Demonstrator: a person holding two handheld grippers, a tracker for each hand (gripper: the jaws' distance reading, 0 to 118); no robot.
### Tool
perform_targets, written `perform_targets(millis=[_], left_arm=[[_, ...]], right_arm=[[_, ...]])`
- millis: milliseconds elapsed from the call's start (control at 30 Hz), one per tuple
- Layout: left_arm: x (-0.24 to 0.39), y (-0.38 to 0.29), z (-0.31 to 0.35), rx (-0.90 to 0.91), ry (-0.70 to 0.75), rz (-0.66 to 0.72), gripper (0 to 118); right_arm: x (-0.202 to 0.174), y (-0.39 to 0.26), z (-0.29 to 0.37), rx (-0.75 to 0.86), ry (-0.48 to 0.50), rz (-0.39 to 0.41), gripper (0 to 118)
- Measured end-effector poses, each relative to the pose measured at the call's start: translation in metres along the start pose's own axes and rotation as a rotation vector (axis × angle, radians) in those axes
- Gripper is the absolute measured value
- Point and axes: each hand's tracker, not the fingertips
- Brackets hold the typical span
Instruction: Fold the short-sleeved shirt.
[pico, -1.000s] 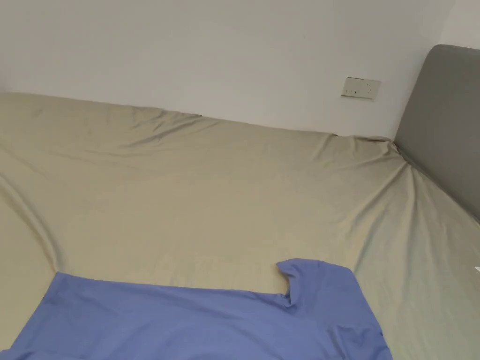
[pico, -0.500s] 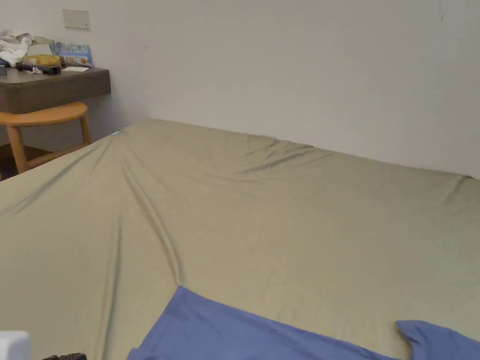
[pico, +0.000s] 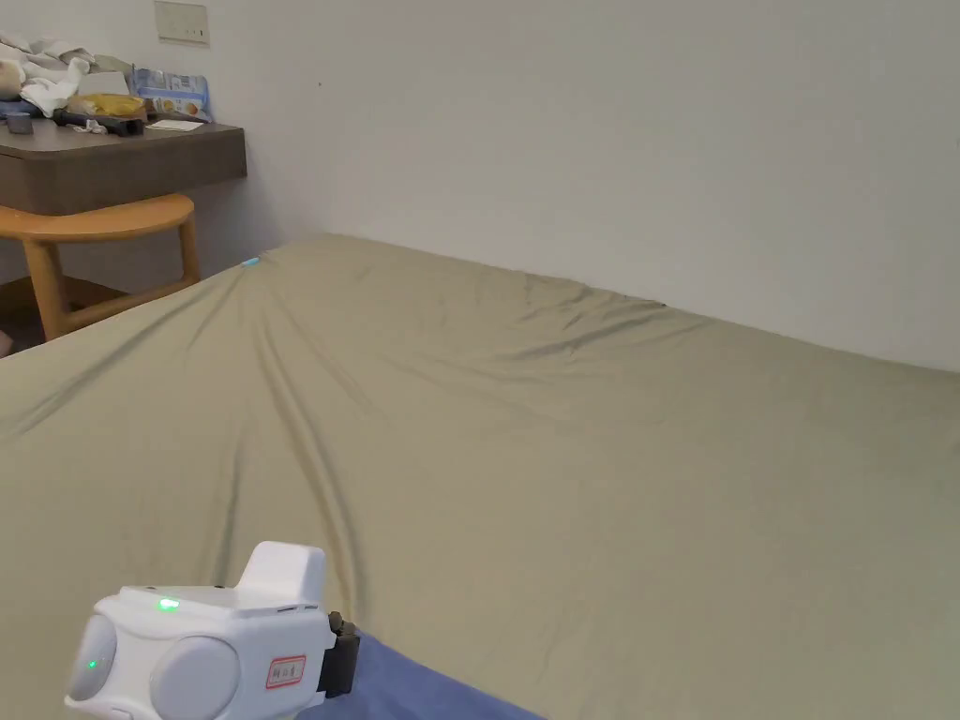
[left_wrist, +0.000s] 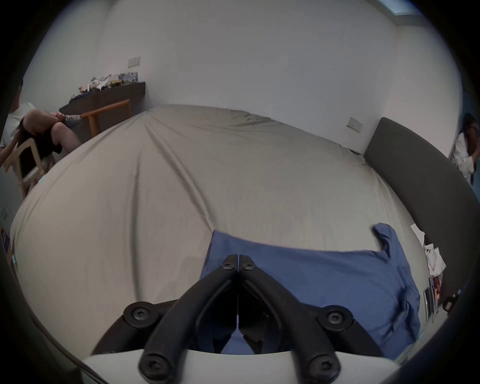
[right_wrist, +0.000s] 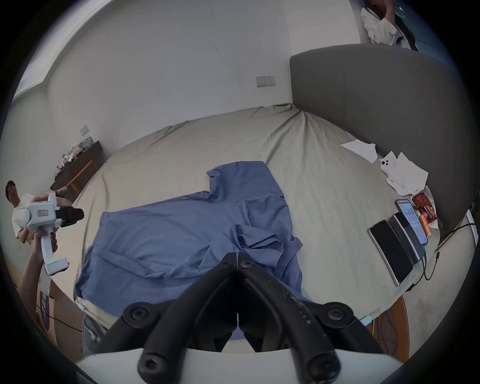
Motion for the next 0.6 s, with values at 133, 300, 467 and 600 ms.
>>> perform_targets(millis=[133,300,467,600], left_arm=[[-0.009,0.010,-0.047,-0.059,0.019,-0.047,1],[-0.012,0.004,-0.075,-0.085,-0.008,-0.129,41],[-0.008,-0.007,-0.091,-0.138,-0.001,-0.169,70],[-0.004,-0.008,-0.075,-0.118,-0.002,-0.170,53]], right_arm=[[-0.007,0.003,-0.007,-0.023,0.005,-0.002,1],[-0.017,0.004,-0.014,-0.066,0.003,0.038,1],[-0.019,0.009,-0.018,-0.071,0.008,0.020,1],[-0.022,0.011,-0.018,-0.073,0.000,0.035,1]])
